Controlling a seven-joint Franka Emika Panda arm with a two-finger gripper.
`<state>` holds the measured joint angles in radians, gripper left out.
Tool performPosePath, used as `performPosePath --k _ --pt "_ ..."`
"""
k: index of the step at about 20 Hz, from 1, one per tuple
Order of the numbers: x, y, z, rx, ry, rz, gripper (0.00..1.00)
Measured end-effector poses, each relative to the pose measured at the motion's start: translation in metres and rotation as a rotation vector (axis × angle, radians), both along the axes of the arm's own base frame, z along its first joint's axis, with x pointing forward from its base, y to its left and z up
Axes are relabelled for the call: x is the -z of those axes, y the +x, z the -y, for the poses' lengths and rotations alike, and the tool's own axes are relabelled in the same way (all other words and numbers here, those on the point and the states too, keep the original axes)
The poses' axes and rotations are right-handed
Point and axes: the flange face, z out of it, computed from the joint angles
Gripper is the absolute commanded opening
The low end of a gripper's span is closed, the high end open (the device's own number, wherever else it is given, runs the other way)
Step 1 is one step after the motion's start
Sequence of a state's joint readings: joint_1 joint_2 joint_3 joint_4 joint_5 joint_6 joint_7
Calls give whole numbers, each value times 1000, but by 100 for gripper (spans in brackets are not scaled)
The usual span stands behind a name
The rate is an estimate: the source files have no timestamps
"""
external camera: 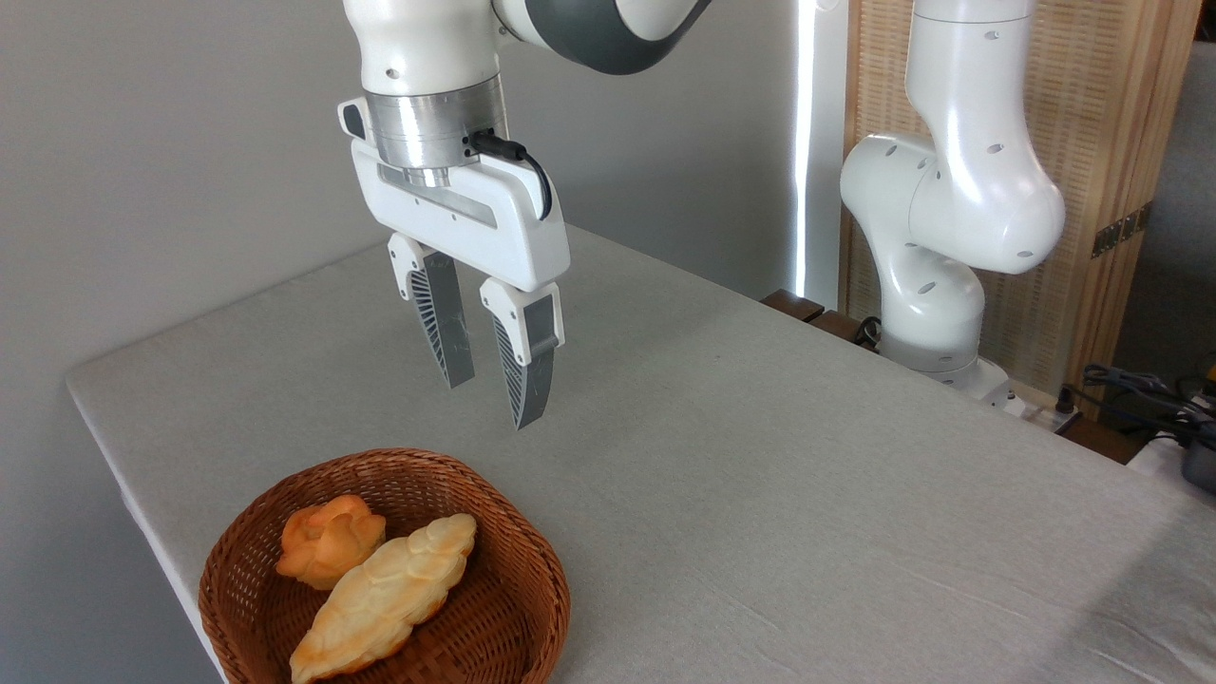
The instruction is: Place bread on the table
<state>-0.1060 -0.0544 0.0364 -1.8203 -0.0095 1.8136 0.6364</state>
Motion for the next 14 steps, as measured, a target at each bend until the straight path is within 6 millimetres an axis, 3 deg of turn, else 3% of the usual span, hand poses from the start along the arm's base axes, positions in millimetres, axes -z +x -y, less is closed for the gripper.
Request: performPosePath --k 14 --pt "3 -3 0 1 2 -33 100"
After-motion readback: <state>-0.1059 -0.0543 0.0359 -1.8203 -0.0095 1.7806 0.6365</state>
